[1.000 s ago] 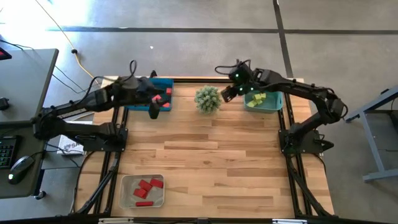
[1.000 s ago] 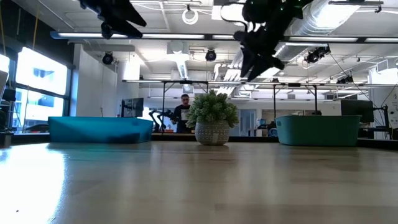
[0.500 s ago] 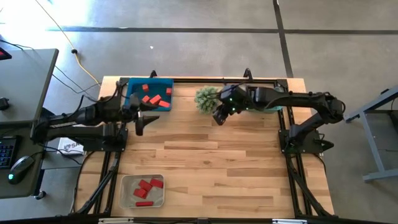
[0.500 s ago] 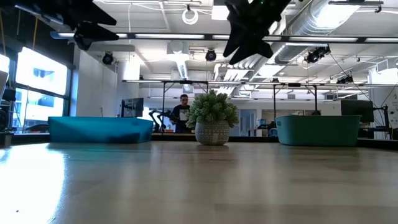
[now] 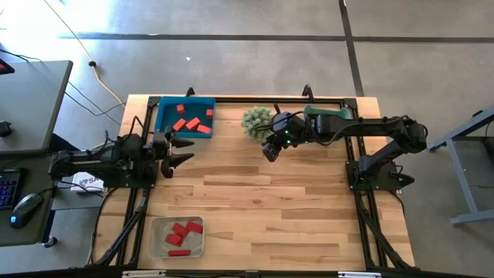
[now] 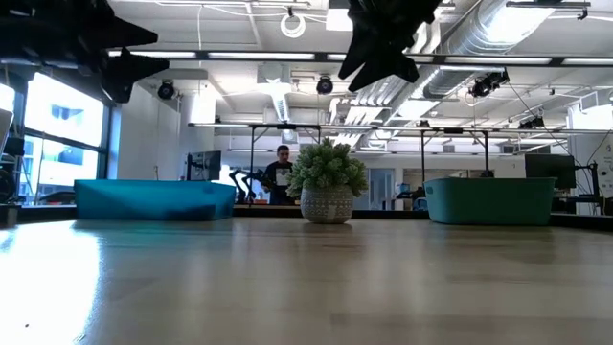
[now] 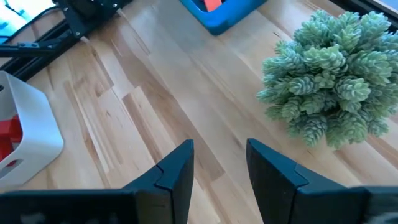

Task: Sort & place blocks by color
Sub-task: Return to Home Position

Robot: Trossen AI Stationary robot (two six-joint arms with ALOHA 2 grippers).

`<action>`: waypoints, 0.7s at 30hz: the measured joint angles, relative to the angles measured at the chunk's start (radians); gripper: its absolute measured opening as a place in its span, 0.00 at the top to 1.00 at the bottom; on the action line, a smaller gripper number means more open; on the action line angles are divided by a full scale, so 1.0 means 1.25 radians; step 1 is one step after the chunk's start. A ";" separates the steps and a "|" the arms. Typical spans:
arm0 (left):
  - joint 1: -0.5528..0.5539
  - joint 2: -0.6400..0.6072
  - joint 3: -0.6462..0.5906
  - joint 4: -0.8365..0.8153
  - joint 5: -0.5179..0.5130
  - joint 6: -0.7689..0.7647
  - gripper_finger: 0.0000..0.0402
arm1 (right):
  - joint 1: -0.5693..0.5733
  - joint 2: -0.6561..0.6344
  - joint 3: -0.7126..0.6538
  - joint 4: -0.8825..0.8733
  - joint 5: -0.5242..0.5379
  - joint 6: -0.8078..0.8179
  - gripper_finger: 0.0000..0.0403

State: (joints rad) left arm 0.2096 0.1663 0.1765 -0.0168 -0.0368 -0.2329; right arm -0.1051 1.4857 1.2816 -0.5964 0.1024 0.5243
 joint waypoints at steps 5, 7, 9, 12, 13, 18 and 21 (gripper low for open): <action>-0.001 -0.032 -0.071 0.070 -0.007 0.000 0.44 | -0.009 -0.001 0.000 -0.017 -0.001 -0.007 0.67; -0.001 -0.037 -0.086 0.077 -0.023 0.000 0.44 | -0.012 -0.002 0.000 -0.032 -0.001 -0.024 0.67; -0.001 -0.037 -0.101 0.081 -0.030 0.000 0.44 | -0.019 -0.009 0.000 -0.046 -0.003 -0.043 0.67; -0.001 -0.037 -0.121 0.080 -0.030 -0.004 0.44 | -0.030 -0.027 0.000 -0.048 -0.005 -0.085 0.67; -0.001 -0.037 -0.127 0.080 -0.030 -0.009 0.44 | -0.033 -0.036 0.000 -0.049 -0.005 -0.100 0.67; 0.000 -0.034 -0.133 0.050 -0.031 -0.021 0.44 | -0.044 -0.112 0.000 -0.103 0.004 -0.149 0.67; 0.000 -0.034 -0.133 0.047 -0.036 -0.021 0.44 | -0.043 -0.173 -0.014 -0.130 0.044 -0.170 0.67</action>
State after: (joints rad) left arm 0.2092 0.1234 0.0105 0.0418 -0.0822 -0.2588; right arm -0.1593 1.2697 1.2642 -0.7587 0.1573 0.3124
